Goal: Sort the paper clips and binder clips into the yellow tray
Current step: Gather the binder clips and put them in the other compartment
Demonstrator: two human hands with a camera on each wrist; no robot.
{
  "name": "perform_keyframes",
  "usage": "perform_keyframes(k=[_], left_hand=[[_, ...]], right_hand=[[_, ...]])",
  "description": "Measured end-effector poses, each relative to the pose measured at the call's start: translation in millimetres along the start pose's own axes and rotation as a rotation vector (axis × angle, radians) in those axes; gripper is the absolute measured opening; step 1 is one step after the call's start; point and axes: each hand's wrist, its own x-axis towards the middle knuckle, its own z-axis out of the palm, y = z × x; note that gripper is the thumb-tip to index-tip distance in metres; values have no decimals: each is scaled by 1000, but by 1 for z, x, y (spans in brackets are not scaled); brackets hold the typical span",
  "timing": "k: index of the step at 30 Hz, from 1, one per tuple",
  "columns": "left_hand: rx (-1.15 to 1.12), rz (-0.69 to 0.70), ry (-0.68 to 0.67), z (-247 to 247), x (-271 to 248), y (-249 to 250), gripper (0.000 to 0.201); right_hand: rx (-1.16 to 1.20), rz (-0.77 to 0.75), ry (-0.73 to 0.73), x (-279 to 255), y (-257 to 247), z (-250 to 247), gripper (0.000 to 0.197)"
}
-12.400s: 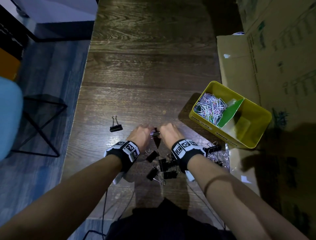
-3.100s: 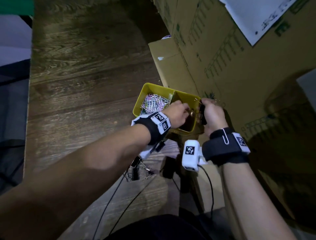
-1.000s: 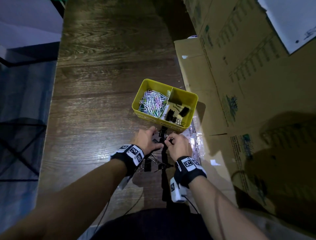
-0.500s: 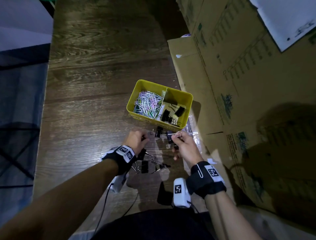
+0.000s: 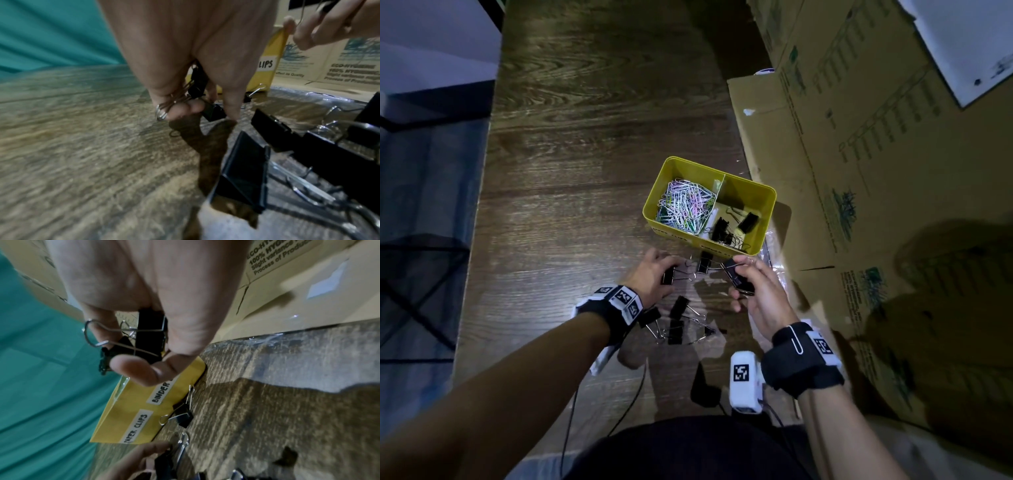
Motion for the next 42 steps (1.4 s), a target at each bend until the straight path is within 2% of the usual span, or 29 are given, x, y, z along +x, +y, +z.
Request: perform_keyframes(k=[3,5,7,8,10,12,16,19,23,26,29,31,32,33,35,37,39,42], left_hand=[[6,-73,6,4,4,-4,52],[-82,-97,35,2,4,-6,39],[-327,-192,71,-4,-1,-4,14],[-544,-260,57,-7,-5,-4,5],[-1086,-430,-55,-14,-16,-6,17],[-1458,-509,-161,-26,-28,-10,26],[-1670,-401,-181,-53,-40,-1,31],[-1697,-280,-228,-78,-34,20,37],[-1658,-129,-284,-111,-12,65,27],[-1561,-136,-287,-123,13,98,21],[-1325,-210,-201,-122,35,122,9],[-1207,-229,-152,-118,46,132,11],[-1179,-228,-142,-117,49,135,13],[-1167,-226,-137,-116,52,139,12],[-1156,-218,-129,-116,55,145,5],[-1157,-205,-112,-117,56,148,4],[-1154,-193,-102,-118,55,146,7],[-1098,-165,-109,-117,53,133,14]], right_hand=[[46,17,-36,-4,-3,2,25],[118,24,-60,-7,-7,3,23],[185,1,-48,-8,-11,1,18],[220,-13,-40,-9,-14,-1,15],[279,-34,-40,-8,-18,-4,13],[265,-59,-34,-7,-22,-8,18],[238,-98,16,-5,-34,-10,26],[222,-143,64,0,-50,-7,24],[201,-182,130,11,-77,7,33],[118,-141,175,25,-92,15,23],[-10,-115,178,41,-101,23,9],[-119,-94,160,55,-103,27,6],[-208,-84,171,61,-103,28,10],[-301,-73,196,68,-103,28,22],[-441,-79,237,83,-100,23,57],[-507,-112,250,95,-96,16,68],[-521,-149,252,84,-100,22,62],[-490,-229,250,69,-104,24,35]])
